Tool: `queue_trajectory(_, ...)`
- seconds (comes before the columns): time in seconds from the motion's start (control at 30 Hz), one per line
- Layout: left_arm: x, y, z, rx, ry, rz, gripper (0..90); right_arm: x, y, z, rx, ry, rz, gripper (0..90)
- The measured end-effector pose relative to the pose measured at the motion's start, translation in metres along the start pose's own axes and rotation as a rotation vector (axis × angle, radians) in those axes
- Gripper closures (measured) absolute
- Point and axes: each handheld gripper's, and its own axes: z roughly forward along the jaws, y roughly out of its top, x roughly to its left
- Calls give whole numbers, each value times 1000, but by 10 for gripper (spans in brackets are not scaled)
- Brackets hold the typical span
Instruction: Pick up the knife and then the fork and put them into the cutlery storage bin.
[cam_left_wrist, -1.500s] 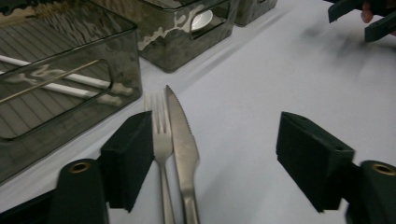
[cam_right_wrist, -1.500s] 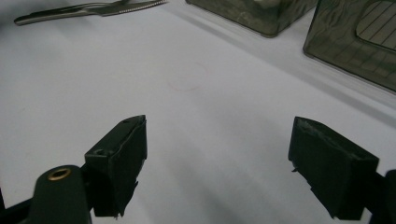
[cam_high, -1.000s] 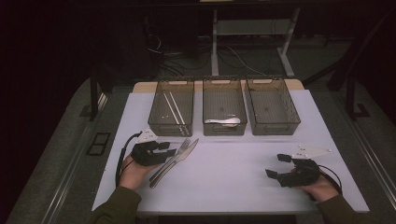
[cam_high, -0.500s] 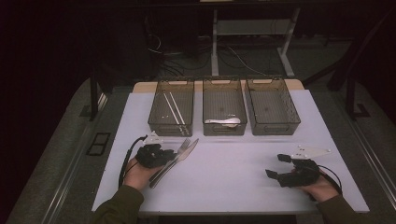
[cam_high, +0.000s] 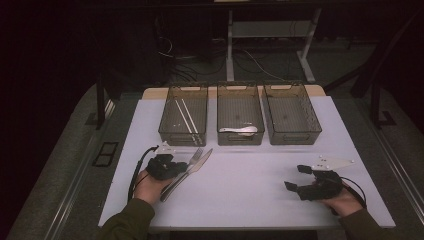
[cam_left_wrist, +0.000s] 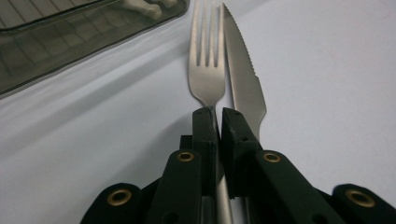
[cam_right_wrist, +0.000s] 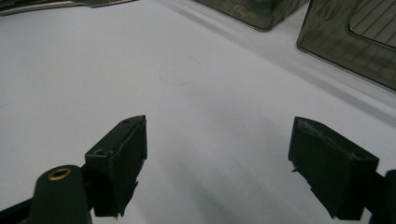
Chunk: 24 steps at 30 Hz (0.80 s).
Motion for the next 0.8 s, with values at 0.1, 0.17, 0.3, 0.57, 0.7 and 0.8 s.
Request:
queue_trajectory(0.1, 1, 0, 0, 0, -8, -11, 849, 0, 0, 0, 2, -2, 1, 194)
queue_trajectory(0.17, 0, 1, 0, 7, -2, 0, 850, 0, 0, 0, 1, -1, 1, 194)
queue_trajectory(0.3, 1, 2, -3, 0, 20, 6, 850, 0, 0, 0, -2, 0, 0, 194)
queue_trajectory(0.57, -3, 6, -15, -50, 28, 9, 850, 0, 1, -1, -8, 1, 3, 194)
queue_trajectory(0.7, -10, 11, -20, -84, 15, 33, 850, 0, 1, -1, -12, 2, 6, 195)
queue_trajectory(0.8, -15, 14, -22, -102, 7, 54, 851, -1, 3, -3, -22, 12, 31, 195)
